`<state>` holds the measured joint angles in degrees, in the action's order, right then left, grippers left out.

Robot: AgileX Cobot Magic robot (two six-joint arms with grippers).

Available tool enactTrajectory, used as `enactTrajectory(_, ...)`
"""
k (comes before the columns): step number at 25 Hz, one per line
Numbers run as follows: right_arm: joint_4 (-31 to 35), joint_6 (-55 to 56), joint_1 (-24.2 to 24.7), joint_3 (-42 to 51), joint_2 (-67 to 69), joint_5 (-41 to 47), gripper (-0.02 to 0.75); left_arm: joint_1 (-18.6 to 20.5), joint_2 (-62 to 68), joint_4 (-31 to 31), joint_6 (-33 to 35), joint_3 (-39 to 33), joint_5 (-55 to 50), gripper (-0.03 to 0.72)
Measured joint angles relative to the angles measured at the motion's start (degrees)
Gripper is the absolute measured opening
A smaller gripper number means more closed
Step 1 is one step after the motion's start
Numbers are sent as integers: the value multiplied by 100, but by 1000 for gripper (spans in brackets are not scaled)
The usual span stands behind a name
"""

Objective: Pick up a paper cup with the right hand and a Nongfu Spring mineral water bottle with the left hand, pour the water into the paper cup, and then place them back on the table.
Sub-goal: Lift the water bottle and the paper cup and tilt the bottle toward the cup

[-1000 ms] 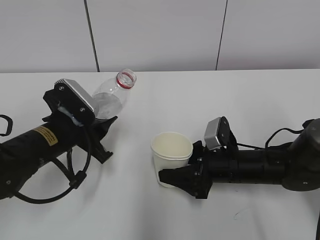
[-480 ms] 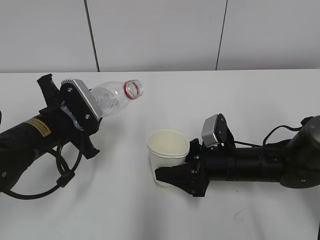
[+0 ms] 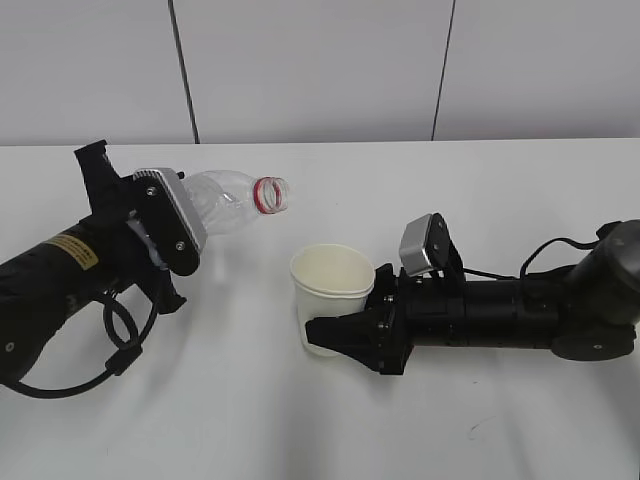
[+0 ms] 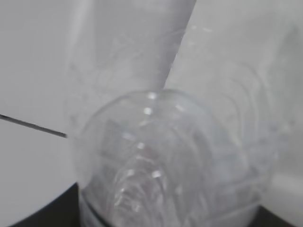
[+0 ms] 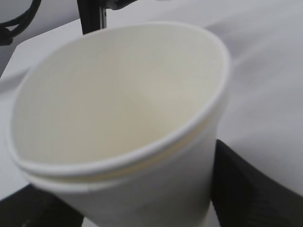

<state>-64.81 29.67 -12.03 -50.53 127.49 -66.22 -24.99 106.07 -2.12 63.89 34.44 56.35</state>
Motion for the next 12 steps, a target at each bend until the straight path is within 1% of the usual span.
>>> enactTrajectory(4,-13,24,-38,0,0,0,529,0,0,-87,244,0,162,326)
enactTrajectory(9,-13,24,-285,0,0,0,529,0,0,-91,453,0,170,326)
enactTrajectory(12,31,24,-322,-13,0,0,529,0,0,-99,571,0,222,326)
